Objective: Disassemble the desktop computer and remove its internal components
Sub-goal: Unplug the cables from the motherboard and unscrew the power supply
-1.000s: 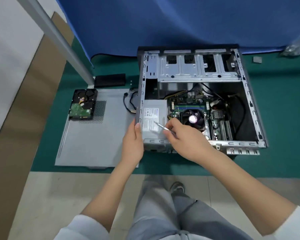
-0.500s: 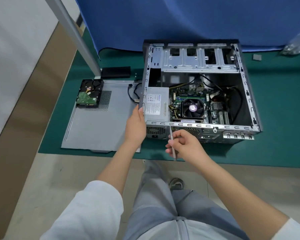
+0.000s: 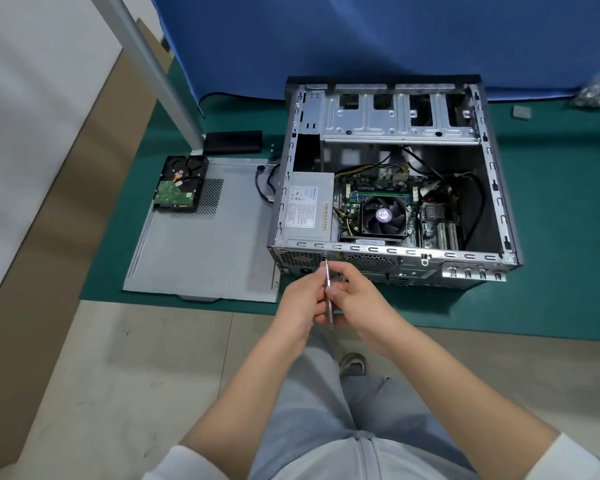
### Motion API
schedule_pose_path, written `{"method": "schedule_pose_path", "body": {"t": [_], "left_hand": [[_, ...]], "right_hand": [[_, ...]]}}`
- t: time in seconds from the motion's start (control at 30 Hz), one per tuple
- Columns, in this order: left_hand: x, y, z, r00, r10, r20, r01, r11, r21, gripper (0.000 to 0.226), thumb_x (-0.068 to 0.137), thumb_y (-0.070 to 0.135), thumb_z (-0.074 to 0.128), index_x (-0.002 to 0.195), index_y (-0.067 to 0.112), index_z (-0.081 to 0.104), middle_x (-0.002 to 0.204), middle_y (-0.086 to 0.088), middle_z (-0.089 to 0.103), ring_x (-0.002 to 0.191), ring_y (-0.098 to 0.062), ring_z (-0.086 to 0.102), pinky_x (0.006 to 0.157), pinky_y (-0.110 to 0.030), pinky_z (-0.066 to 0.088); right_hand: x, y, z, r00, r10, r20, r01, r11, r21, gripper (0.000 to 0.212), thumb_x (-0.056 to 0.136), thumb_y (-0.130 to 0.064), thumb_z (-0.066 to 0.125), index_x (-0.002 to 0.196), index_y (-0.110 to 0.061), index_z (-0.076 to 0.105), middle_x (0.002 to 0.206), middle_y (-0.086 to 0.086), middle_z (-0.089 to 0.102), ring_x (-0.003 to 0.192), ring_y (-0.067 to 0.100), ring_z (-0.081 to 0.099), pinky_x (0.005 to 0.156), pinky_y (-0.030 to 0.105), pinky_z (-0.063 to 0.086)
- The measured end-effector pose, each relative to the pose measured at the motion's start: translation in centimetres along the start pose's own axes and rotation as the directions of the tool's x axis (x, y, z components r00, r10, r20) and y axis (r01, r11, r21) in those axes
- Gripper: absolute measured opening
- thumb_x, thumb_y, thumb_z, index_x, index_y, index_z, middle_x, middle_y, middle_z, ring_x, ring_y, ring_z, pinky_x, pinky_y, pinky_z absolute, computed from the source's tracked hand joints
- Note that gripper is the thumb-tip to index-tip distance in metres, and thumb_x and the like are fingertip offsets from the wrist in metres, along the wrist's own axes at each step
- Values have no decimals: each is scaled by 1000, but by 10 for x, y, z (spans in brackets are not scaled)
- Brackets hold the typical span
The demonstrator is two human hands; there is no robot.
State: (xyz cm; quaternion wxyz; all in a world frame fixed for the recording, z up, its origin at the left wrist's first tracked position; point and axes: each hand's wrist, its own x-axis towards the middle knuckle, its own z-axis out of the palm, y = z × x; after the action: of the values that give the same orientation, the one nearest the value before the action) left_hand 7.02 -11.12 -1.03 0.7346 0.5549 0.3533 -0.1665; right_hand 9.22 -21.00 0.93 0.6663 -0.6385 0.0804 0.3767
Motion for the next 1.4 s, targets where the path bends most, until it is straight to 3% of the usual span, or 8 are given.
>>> {"method": "schedule_pose_path", "body": {"t": [0.2, 0.33, 0.57, 0.83, 1.13, 1.4], "left_hand": [[6, 10, -3, 997, 61, -40, -57, 994, 91, 26, 95, 34, 52, 82, 17, 67, 49, 6, 48, 34, -5, 38, 39, -15, 32], [4, 9, -6, 998, 53, -27, -50, 993, 109, 25, 93, 33, 56, 88, 12, 69, 50, 8, 55, 39, -6, 47, 39, -16, 37], [3, 16, -4, 997, 55, -60, -50, 996, 78, 22, 91, 22, 61, 108, 8, 66, 79, -8, 70, 56, -13, 58, 44, -21, 44], [5, 21, -4, 995, 71, -76, -62, 992, 113, 14, 88, 20, 65, 98, 10, 67, 78, -10, 65, 62, -17, 54, 49, -23, 44], [4, 27, -5, 994, 86, -66, -76, 987, 140, 17, 88, 19, 66, 100, 8, 68, 78, 0, 74, 62, -6, 66, 51, -18, 51], [2, 37, -8, 990, 127, -65, -107, 961, 255, 3, 87, 18, 67, 89, 16, 68, 72, 2, 73, 59, -8, 66, 49, -20, 53]], "right_hand": [[8, -6, 3, 999, 18, 39, -20, 998, 54, 28, 101, 0, 34, 119, -17, 47, 86, 6, 61, 61, 16, 64, 61, 32, 57], [10, -2, 4, 999, 22, 46, -25, 997, 78, 27, 101, -1, 35, 117, -17, 48, 79, 3, 62, 56, 12, 64, 58, 29, 56], [11, 0, 4, 998, 56, 31, -60, 987, 152, 32, 100, 2, 32, 116, -17, 51, 90, 12, 61, 65, 19, 63, 57, 30, 56], [11, -4, 2, 990, 133, 40, -138, 971, 197, 39, 100, 4, 27, 120, -17, 53, 89, 15, 61, 68, 23, 63, 63, 34, 58], [6, -11, -1, 985, 164, 57, -174, 950, 260, 37, 98, 6, 31, 121, -12, 53, 82, 12, 60, 66, 21, 62, 68, 38, 58], [8, -16, 1, 965, 244, 95, -261, 874, 410, 35, 97, 10, 35, 101, -16, 59, 73, 10, 60, 60, 21, 63, 60, 36, 59]]}}
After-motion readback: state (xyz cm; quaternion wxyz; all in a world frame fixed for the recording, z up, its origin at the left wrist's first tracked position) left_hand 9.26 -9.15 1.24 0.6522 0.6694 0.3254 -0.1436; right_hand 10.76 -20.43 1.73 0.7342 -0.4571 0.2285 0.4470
